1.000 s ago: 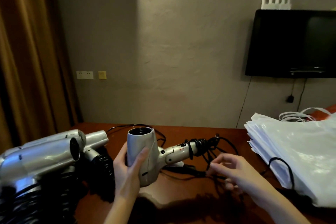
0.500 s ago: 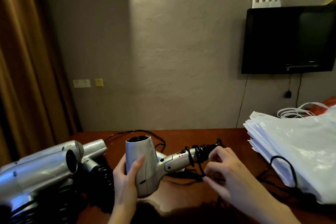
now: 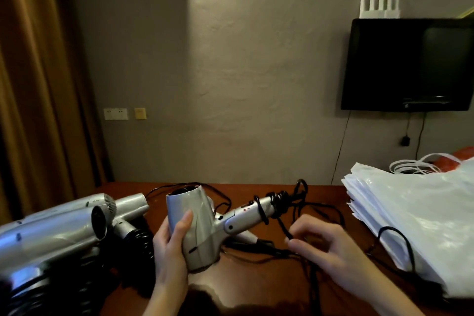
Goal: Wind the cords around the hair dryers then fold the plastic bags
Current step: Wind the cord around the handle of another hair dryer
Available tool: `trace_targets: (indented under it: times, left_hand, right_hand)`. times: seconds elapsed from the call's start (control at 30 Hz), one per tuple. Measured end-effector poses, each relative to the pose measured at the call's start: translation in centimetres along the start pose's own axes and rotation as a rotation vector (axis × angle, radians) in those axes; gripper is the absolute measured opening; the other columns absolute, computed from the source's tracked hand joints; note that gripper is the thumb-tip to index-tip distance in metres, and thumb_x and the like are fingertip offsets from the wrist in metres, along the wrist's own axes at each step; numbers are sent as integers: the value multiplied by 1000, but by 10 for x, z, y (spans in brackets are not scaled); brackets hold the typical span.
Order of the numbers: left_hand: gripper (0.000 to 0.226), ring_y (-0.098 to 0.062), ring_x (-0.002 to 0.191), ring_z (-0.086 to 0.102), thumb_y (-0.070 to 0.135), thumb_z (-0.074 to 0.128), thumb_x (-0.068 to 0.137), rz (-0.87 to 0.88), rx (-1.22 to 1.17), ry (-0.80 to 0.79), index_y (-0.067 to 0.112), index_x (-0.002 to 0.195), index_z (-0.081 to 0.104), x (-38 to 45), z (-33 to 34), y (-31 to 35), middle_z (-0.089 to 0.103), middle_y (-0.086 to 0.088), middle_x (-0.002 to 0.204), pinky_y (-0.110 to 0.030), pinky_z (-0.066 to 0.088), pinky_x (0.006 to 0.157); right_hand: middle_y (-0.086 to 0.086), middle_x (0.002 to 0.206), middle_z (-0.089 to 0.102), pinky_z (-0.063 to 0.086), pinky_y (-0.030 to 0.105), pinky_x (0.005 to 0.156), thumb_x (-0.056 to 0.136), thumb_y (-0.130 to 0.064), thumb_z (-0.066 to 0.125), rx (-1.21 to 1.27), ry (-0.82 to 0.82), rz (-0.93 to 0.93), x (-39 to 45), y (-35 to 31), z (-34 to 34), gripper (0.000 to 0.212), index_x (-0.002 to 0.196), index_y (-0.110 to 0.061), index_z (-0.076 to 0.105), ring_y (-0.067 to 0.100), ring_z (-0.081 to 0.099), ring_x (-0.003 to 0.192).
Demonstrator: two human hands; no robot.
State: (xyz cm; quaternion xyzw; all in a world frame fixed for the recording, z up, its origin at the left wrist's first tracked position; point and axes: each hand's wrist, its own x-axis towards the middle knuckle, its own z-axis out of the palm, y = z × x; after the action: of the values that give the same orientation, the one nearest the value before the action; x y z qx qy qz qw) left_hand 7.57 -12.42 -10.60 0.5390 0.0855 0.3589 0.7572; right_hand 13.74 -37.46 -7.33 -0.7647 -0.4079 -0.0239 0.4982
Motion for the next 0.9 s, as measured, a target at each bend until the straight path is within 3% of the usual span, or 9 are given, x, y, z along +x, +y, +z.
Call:
trace_targets:
  times: [0.07, 0.13, 0.27, 0.37, 0.5, 0.63, 0.73, 0.83, 0.9]
  left_hand:
    - [64, -29, 77, 71, 58, 70, 51, 7, -14, 12, 16, 99, 68, -3, 3, -1, 74, -15, 89, -41, 55, 67]
    - [64, -34, 80, 69, 60, 70, 50, 4, -24, 30, 17, 97, 68, -5, 4, 0, 73, -15, 89, -52, 54, 73]
    - [88, -59, 92, 60, 69, 81, 46, -79, -45, 3, 5, 104, 67, -8, 8, 4, 67, -33, 99, -76, 42, 81]
    - [90, -50, 90, 65, 67, 79, 49, -177, -75, -45, 4, 112, 66, -9, 9, 10, 67, -32, 104, -66, 49, 82]
    - [62, -31, 71, 70, 49, 69, 66, -226, -16, -167, 7, 112, 64, -6, 5, 9, 72, -25, 96, -38, 58, 55]
    - [37, -24, 53, 67, 37, 51, 83, -240, 41, -254, 5, 89, 69, -8, 5, 16, 72, -18, 71, -30, 54, 44]
    - [46, -21, 52, 67, 41, 44, 80, -293, 54, -345, 15, 65, 79, -12, 8, 20, 72, -14, 70, -27, 52, 48]
    - [47, -18, 51, 66, 37, 42, 84, -341, 47, -385, 21, 58, 78, -16, 12, 21, 71, -10, 65, -27, 51, 51]
    - [54, -18, 52, 67, 30, 39, 93, -355, 46, -420, 16, 58, 78, -17, 12, 20, 71, -12, 66, -25, 52, 50]
  right_hand:
    - [6, 82, 69, 51, 25, 75, 89, -33, 64, 117, -91, 35, 0, -3, 17, 20, 99, -16, 66, 17, 66, 76]
    - [3, 76, 68, 49, 23, 76, 92, -24, 60, 161, -154, 61, 0, -1, 27, 19, 107, -13, 62, 13, 63, 75]
    - [-8, 72, 67, 47, 12, 76, 91, -32, 55, 181, -229, 177, 1, 5, 21, 30, 105, -10, 70, 6, 62, 79]
    - [-7, 72, 67, 44, 16, 76, 87, -56, 58, 76, -197, 231, 3, 13, 5, 41, 89, -19, 76, 7, 62, 78]
    - [-10, 76, 65, 41, 20, 74, 72, -74, 53, -142, -137, 245, 2, 26, -2, 52, 73, -24, 70, 2, 60, 77]
    - [-12, 88, 56, 47, 18, 69, 84, -51, 61, -231, -179, 192, 0, 22, -1, 38, 81, -15, 70, 2, 56, 90]
    - [-17, 96, 54, 46, 11, 67, 86, -29, 68, -172, -210, 221, -6, 14, -5, 8, 88, -21, 67, -11, 55, 89]
    - [-15, 107, 60, 55, 22, 68, 85, -19, 72, -15, -191, 406, -1, 22, -1, 38, 112, -37, 54, 0, 62, 87]
    - [-4, 122, 59, 52, 34, 90, 91, -13, 64, -222, -251, 460, 9, 36, 6, 47, 132, -26, 45, 5, 57, 99]
